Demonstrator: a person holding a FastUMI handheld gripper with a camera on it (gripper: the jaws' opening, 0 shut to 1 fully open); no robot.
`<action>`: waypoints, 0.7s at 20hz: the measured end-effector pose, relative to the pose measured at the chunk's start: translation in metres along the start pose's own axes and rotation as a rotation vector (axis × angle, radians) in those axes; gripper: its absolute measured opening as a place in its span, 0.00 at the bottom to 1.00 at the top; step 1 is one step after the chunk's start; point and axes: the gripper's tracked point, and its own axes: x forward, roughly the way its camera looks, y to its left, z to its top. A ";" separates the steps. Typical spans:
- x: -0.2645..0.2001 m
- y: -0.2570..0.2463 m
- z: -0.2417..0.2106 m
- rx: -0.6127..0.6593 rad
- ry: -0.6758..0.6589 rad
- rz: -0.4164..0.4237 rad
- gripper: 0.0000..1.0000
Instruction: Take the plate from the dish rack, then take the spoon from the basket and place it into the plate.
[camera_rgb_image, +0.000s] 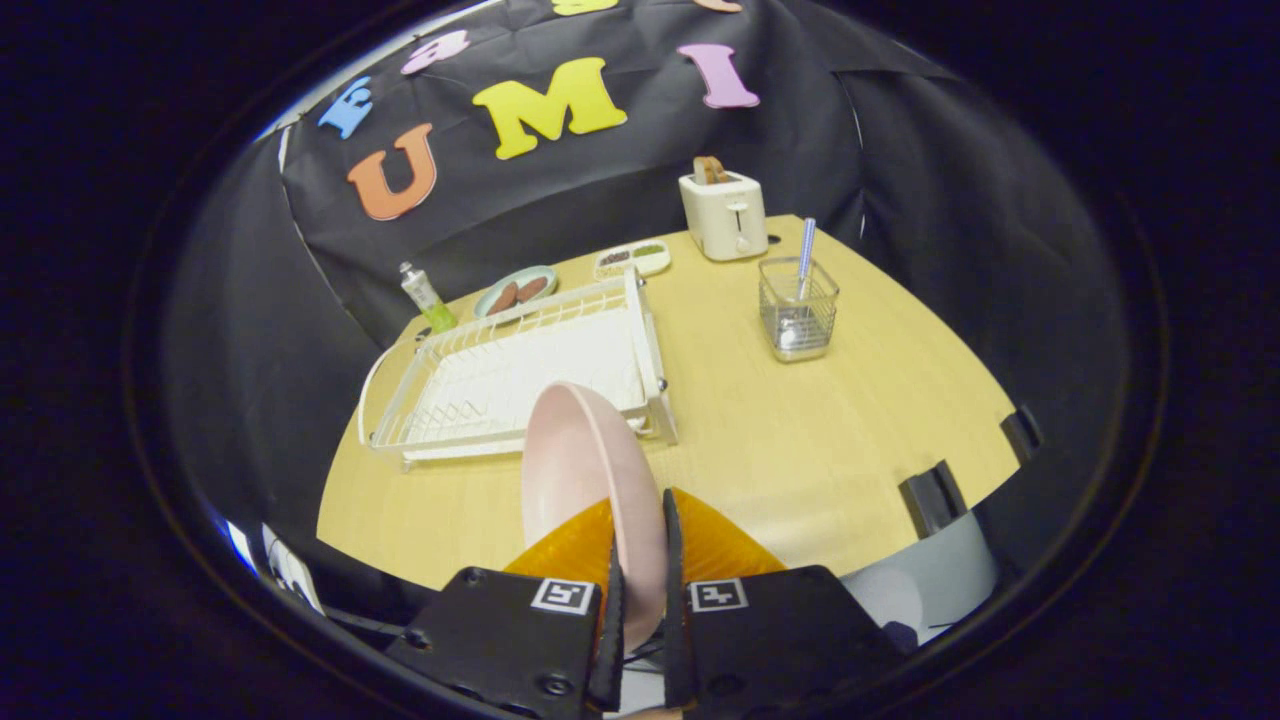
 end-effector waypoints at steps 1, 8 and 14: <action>0.009 -0.002 -0.007 0.003 0.016 0.004 0.21; 0.029 -0.010 -0.014 0.050 0.021 0.104 0.23; 0.038 -0.019 -0.014 -0.016 -0.016 0.098 0.30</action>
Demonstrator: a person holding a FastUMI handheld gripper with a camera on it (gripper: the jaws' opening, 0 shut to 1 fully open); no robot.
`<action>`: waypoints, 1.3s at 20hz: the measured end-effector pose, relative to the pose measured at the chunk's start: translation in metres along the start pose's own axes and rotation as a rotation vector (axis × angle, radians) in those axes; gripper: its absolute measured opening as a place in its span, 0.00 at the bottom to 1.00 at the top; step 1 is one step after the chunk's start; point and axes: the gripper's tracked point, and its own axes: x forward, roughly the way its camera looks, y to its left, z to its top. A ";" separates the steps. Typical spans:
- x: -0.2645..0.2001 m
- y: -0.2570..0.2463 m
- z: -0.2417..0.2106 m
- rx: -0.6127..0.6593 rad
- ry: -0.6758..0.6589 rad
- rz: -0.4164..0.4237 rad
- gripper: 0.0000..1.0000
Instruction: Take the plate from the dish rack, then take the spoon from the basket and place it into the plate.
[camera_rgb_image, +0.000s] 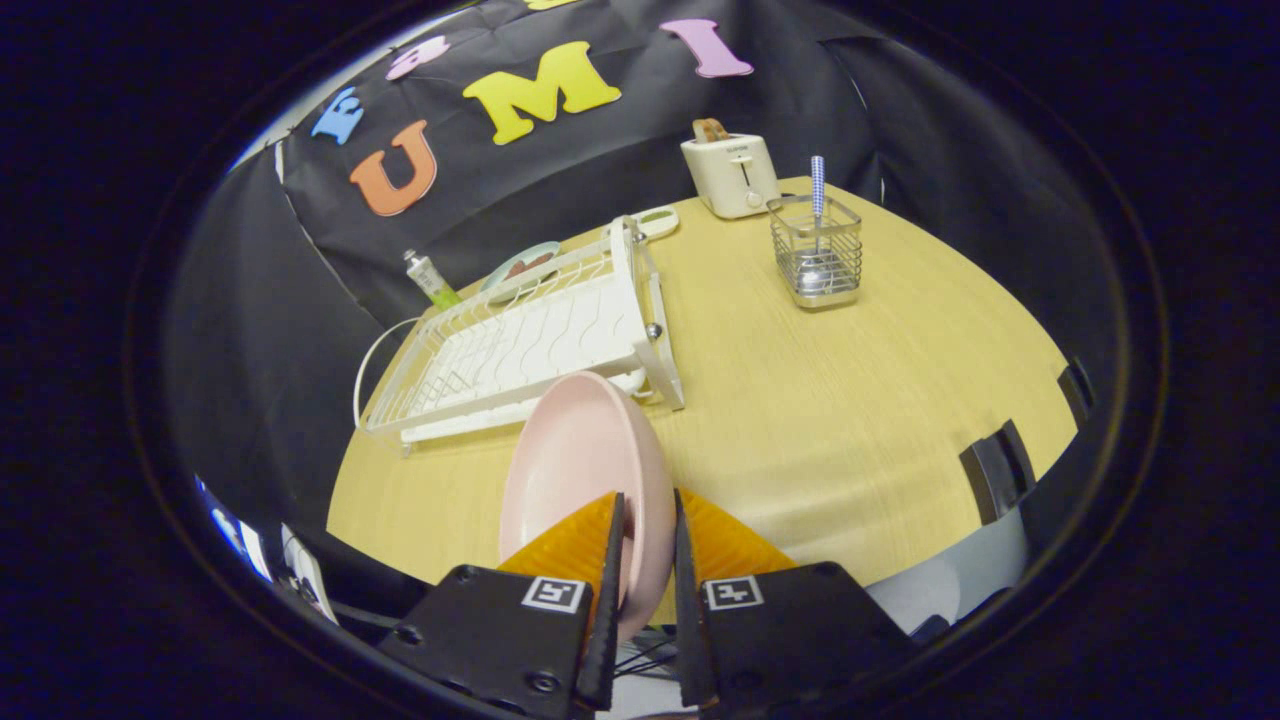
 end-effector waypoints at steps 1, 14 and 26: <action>0.003 -0.005 -0.001 -0.012 -0.013 -0.008 0.31; -0.023 -0.055 0.062 -0.145 -0.347 -0.091 0.97; -0.014 -0.135 0.194 -0.210 -0.576 -0.181 1.00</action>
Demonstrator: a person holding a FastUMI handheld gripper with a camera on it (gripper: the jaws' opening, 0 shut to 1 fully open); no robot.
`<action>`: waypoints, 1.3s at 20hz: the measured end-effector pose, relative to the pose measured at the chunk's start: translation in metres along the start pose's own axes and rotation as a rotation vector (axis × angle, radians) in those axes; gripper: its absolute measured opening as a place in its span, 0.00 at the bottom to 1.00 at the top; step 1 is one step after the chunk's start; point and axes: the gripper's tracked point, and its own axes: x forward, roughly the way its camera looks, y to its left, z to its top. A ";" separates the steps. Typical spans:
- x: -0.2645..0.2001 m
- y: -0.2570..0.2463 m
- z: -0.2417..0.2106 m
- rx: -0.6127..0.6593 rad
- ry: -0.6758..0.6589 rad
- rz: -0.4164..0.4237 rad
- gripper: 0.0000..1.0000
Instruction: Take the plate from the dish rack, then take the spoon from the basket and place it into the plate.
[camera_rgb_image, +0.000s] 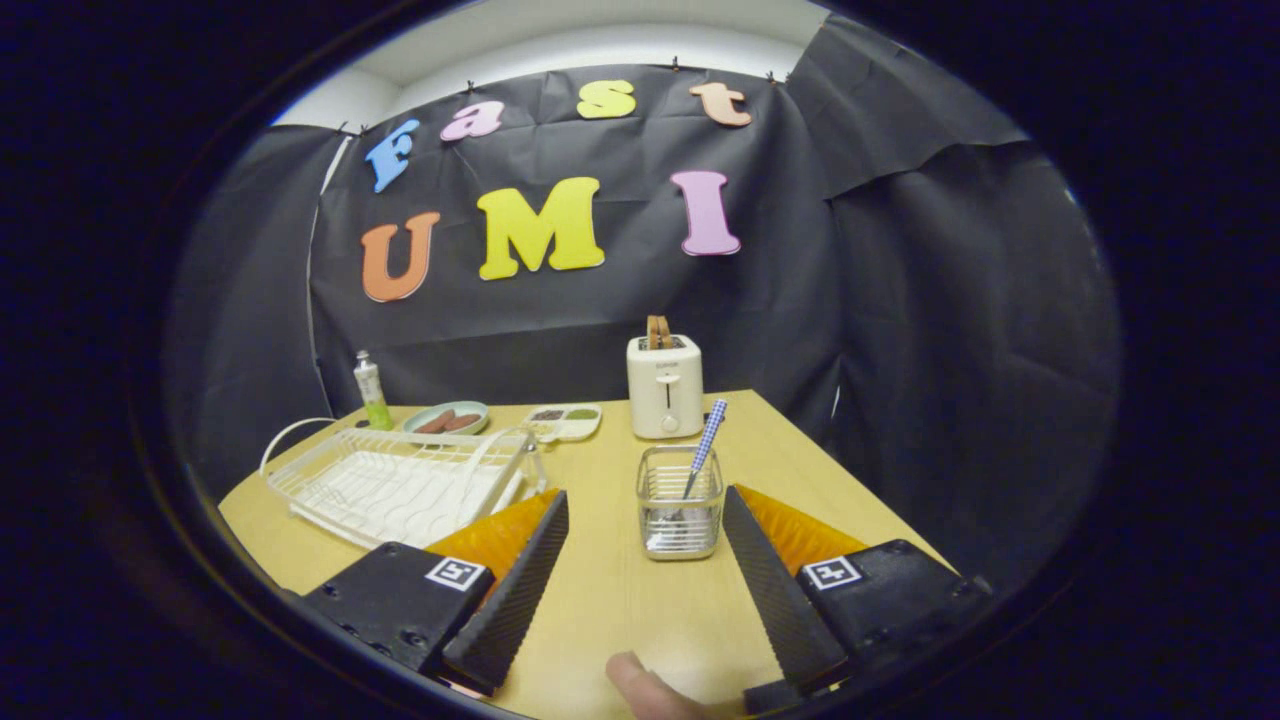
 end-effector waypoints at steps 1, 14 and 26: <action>0.011 -0.004 0.004 0.001 -0.001 0.008 1.00; 0.165 -0.046 0.027 0.092 0.122 0.057 0.98; 0.169 -0.032 0.055 0.190 0.050 0.123 0.17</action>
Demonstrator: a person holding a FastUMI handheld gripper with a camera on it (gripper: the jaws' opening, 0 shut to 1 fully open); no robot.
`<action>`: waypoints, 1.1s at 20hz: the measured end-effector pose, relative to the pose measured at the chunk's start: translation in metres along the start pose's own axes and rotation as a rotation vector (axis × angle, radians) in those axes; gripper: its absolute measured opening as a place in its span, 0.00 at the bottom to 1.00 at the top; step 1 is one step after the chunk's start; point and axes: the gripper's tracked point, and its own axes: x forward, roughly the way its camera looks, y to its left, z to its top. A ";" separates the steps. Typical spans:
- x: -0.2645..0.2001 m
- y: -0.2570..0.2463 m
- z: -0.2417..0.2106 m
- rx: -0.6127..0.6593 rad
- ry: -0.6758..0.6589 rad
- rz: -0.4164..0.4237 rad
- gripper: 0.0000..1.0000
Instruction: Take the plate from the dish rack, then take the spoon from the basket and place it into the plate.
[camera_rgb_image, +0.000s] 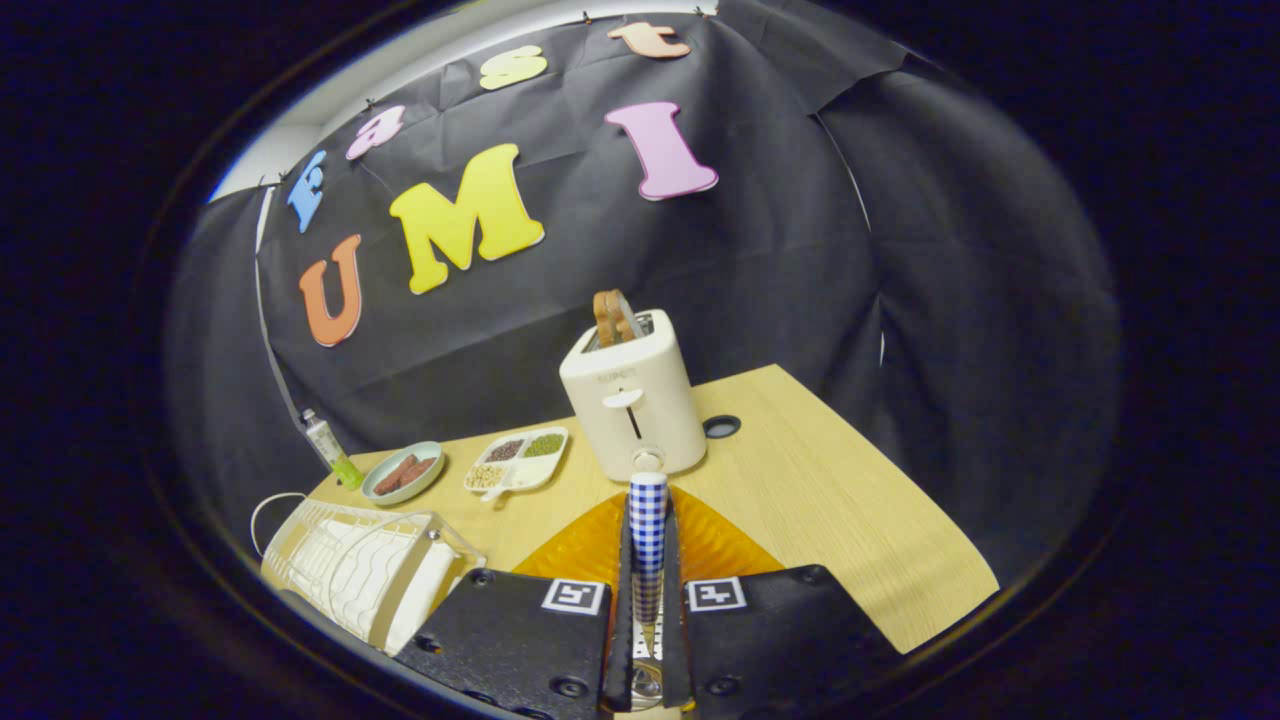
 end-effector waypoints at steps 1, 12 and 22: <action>-0.006 0.004 0.007 -0.013 -0.025 0.002 0.16; -0.149 0.091 0.102 -0.189 -0.347 -0.052 0.16; -0.298 0.216 0.089 -0.175 -0.422 0.016 0.16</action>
